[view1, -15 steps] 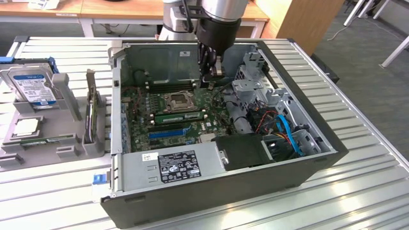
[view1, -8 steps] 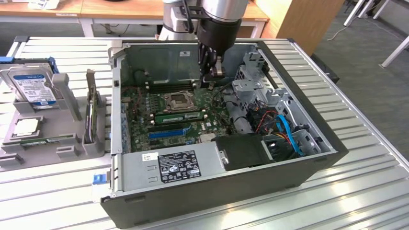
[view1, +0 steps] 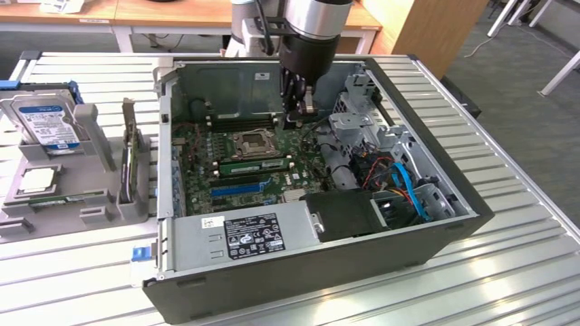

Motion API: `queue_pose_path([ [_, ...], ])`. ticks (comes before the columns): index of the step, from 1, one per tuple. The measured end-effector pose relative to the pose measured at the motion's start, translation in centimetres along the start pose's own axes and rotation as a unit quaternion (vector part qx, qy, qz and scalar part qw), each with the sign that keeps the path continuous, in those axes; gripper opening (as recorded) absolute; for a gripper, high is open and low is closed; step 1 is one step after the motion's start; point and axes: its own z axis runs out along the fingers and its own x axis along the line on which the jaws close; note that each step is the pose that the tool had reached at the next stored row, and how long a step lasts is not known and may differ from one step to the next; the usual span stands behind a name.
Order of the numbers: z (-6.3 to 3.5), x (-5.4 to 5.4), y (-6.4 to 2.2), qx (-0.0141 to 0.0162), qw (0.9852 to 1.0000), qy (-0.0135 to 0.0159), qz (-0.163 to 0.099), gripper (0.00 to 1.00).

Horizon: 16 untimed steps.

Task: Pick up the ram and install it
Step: 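Press down the ram until it locks into place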

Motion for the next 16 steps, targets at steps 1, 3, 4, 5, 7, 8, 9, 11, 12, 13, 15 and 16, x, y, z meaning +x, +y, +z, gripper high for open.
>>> queue_pose_path([
  [1, 0.16, 0.0, 0.00, 0.0000, 1.0000, 0.0000, 0.000, 0.10],
  [3, 0.49, 0.0, -0.01, 0.0000, 1.0000, 0.0000, 0.000, 0.10],
  [4, 0.64, 0.0, -0.02, 0.0000, 1.0000, 0.0000, 0.000, 0.10],
  [5, 0.79, 0.0, -0.03, 0.0000, 1.0000, -0.0001, 0.000, 0.10],
  [7, 1.07, 0.0, -0.03, 0.0000, 1.0000, 0.0000, 0.000, 0.10],
  [8, 1.22, 0.0, -0.04, 0.0000, 1.0000, 0.0000, 0.000, 0.10],
  [9, 1.35, 0.0, -0.04, 0.0000, 1.0000, -0.0001, 0.000, 0.10],
  [11, 1.61, 0.1, -0.05, 0.0000, 1.0000, 0.0000, 0.000, 0.10],
  [12, 1.75, 0.1, -0.05, 0.0000, 1.0000, 0.0000, 0.000, 0.10],
  [13, 1.88, 0.1, -0.06, 0.0000, 1.0000, 0.0000, 0.000, 0.10],
  [15, 2.17, 0.1, -0.07, 0.0000, 1.0000, 0.0000, 0.000, 0.10],
  [16, 2.32, 0.1, -0.07, 0.0000, 1.0000, 0.0000, 0.000, 0.10],
])
